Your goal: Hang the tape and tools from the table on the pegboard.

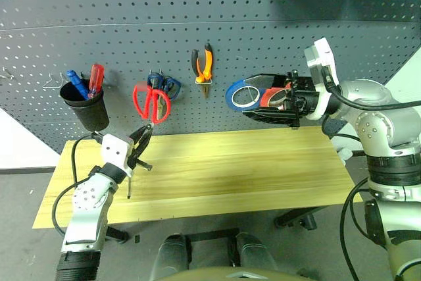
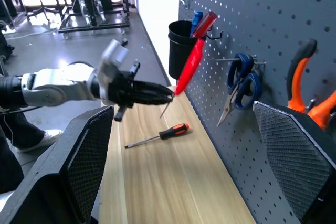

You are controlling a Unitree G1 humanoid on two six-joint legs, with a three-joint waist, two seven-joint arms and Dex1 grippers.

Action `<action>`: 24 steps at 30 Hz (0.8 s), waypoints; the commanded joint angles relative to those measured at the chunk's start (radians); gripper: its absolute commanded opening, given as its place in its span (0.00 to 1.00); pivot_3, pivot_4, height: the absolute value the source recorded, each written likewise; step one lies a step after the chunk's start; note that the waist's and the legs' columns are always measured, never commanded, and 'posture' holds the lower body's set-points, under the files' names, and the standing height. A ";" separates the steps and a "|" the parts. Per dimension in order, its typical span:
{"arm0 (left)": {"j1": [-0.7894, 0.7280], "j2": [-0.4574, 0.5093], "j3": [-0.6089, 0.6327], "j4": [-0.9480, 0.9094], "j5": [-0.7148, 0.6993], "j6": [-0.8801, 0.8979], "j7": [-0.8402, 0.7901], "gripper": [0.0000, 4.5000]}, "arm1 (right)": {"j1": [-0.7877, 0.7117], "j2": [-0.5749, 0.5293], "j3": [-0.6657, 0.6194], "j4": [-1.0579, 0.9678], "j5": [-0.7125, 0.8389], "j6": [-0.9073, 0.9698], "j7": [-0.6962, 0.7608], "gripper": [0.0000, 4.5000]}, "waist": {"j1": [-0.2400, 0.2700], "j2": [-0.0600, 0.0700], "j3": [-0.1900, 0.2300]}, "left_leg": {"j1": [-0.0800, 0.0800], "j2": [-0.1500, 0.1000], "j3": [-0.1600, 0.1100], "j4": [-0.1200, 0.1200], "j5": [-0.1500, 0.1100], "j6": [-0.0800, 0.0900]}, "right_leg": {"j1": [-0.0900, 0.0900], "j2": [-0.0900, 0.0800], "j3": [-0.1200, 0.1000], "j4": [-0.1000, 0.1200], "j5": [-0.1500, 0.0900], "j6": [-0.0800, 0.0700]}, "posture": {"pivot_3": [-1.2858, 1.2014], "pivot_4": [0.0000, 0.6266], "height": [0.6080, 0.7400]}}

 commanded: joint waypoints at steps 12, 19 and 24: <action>-0.143 0.000 -0.055 -0.113 0.067 0.121 0.076 0.06 | 0.022 -0.022 -0.035 -0.059 0.023 0.014 -0.025 1.00 | -0.003 0.000 -0.001 | 0.000 0.000 0.000 0.000 0.000 0.000 | 0.000 0.000 0.000 0.001 0.002 0.003 | 0.54 0.10 1.00; -0.211 -0.015 -0.087 -0.152 0.096 0.293 0.128 0.06 | 0.033 -0.026 -0.037 -0.062 0.018 0.011 -0.031 1.00 | -0.002 0.000 -0.001 | 0.000 0.000 0.000 0.001 0.000 0.000 | 0.001 0.000 0.000 0.001 0.002 0.003 | 0.53 0.10 1.00; -0.260 -0.022 -0.125 -0.142 0.123 0.392 0.145 0.06 | 0.036 -0.026 -0.032 -0.054 0.004 -0.003 -0.034 1.00 | -0.002 0.000 -0.001 | 0.001 0.000 -0.001 0.002 0.000 0.000 | 0.002 0.001 0.000 0.001 0.002 0.004 | 0.53 0.10 1.00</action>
